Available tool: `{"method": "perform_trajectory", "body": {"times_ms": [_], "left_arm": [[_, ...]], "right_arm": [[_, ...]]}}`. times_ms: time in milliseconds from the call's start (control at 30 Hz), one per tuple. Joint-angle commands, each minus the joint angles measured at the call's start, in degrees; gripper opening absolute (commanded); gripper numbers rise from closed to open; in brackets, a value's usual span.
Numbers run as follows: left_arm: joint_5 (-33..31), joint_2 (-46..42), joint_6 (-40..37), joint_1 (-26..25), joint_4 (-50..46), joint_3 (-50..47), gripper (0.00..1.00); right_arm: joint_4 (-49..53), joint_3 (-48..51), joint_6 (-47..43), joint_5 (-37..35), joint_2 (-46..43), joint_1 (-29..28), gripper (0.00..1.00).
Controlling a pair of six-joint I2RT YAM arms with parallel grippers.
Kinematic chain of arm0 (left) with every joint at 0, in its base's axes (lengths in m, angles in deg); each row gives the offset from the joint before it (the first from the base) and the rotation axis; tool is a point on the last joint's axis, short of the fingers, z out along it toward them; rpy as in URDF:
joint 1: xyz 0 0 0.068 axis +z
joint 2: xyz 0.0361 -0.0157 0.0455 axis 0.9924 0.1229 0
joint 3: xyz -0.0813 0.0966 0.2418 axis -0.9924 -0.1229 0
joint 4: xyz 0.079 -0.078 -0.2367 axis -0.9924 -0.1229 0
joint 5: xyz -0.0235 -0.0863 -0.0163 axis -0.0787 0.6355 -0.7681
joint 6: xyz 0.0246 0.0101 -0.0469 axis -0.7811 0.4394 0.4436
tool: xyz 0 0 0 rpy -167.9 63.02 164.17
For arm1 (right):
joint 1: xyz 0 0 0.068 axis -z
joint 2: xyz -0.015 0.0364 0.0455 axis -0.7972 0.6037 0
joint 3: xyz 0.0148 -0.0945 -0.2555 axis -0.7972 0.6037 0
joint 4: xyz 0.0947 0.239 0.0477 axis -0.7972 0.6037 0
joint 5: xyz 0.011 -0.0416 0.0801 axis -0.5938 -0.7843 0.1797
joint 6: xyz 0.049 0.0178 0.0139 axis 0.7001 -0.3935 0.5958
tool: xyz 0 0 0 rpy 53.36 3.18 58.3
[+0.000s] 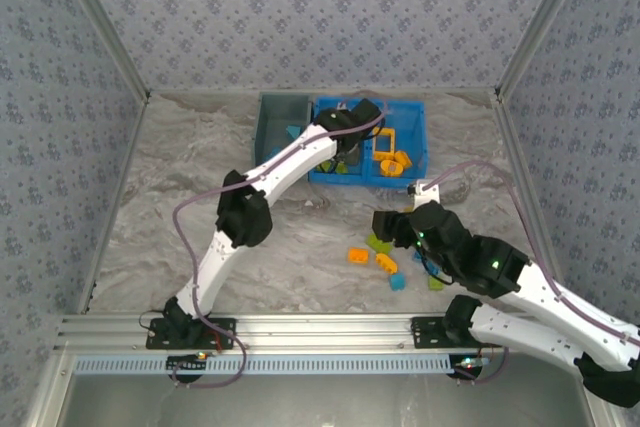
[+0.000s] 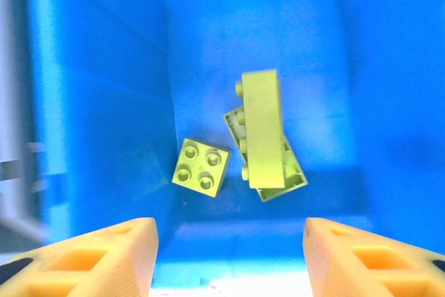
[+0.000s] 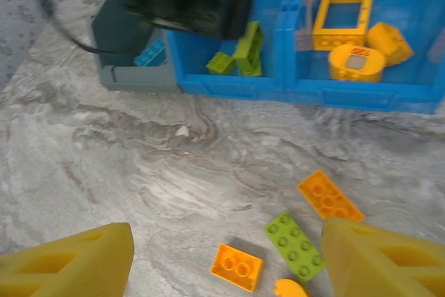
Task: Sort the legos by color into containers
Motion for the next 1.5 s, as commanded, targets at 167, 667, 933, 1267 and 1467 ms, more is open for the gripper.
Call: {"method": "perform_trajectory", "body": {"times_ms": [167,667,933,1267,1467], "left_arm": [[-4.51,-24.11,0.58,-5.59,5.04,-8.39,0.59],[13.1,-85.11,8.96,-10.79,31.69,-80.89,0.64],[10.68,-104.14,12.87,-10.79,26.29,-92.01,0.65],[11.85,-105.03,12.3,-10.74,26.63,-93.36,0.65],[12.93,-104.63,12.45,-10.78,27.45,-93.71,0.65]], "right_arm": [[13.55,-5.66,-0.24,3.17,5.35,7.08,0.73],[12.04,-7.4,-19.98,12.02,36.57,-3.57,0.82],[15.11,-13.22,-26.83,5.21,51.87,-6.36,0.86],[12.83,-16.84,-29.63,8.52,61.46,-4.88,0.68],[13.33,-18.57,-28.75,9.1,64.68,-3.71,0.6]]}}
